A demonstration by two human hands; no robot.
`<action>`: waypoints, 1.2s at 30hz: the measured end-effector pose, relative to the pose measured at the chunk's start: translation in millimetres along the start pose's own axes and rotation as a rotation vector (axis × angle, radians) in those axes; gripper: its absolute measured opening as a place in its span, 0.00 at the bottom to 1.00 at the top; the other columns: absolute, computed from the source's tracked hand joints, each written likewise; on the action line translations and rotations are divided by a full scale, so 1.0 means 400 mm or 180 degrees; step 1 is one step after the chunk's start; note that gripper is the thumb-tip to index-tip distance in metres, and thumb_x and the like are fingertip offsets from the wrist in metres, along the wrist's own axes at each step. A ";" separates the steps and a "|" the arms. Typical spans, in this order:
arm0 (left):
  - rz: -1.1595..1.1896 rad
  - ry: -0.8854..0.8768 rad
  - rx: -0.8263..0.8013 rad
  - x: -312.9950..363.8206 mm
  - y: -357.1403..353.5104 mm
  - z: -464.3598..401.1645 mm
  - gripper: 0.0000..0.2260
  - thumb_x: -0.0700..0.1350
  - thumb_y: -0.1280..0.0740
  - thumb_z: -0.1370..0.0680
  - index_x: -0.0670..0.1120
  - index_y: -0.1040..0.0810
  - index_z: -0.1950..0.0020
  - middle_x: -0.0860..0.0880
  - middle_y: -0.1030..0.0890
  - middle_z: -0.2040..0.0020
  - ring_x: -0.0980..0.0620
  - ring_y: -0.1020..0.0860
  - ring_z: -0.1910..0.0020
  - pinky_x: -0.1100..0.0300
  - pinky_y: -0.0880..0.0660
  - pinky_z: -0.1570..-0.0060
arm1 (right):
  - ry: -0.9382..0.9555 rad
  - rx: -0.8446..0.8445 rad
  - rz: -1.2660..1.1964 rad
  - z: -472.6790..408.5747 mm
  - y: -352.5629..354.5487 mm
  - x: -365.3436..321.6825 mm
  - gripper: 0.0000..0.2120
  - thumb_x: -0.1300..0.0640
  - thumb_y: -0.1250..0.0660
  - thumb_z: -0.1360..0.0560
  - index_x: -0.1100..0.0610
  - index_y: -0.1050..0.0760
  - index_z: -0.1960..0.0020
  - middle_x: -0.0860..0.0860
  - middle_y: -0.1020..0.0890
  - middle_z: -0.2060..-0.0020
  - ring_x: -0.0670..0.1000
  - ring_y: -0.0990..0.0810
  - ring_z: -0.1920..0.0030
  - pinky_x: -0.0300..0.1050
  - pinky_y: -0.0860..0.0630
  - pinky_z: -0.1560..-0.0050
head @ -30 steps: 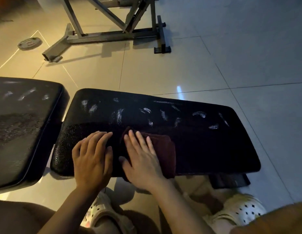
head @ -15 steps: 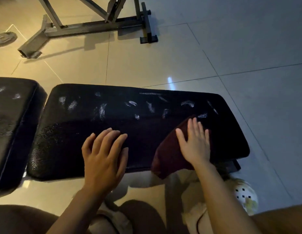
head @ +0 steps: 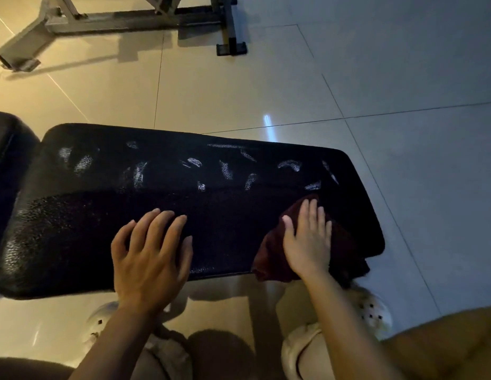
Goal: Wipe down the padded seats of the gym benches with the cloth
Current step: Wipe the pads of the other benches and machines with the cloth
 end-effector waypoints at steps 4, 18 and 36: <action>0.0245 0.0199 0.0012 0.051 0.000 -0.005 0.17 0.51 0.42 0.20 0.44 0.23 0.38 0.41 0.22 0.39 0.41 0.30 0.34 0.42 0.40 0.35 | 0.0591 -0.0108 -0.0018 0.055 -0.014 -0.042 0.33 0.36 0.63 0.20 0.51 0.65 0.22 0.44 0.67 0.27 0.45 0.68 0.24 0.44 0.70 0.26; -0.0014 -0.0107 -0.0114 0.140 -0.062 -0.010 0.18 0.53 0.42 0.20 0.44 0.24 0.37 0.41 0.22 0.39 0.42 0.30 0.33 0.45 0.39 0.35 | -0.0444 0.0093 -0.0167 -0.225 0.081 0.330 0.35 0.37 0.57 0.20 0.55 0.56 0.20 0.51 0.53 0.20 0.51 0.54 0.21 0.50 0.56 0.22; 0.0917 0.0060 0.0263 0.094 0.039 0.027 0.14 0.46 0.41 0.21 0.43 0.23 0.40 0.42 0.22 0.42 0.45 0.27 0.41 0.47 0.35 0.40 | 0.1439 -0.0431 -0.0209 0.101 -0.007 -0.125 0.30 0.38 0.60 0.19 0.48 0.59 0.21 0.40 0.63 0.25 0.43 0.66 0.24 0.44 0.70 0.26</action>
Point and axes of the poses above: each hand's wrist, its own z-axis away from the middle knuckle, its own y-axis out of the back of the hand, x = y × z, the point moved 3 cm from there along -z, towards the middle knuckle
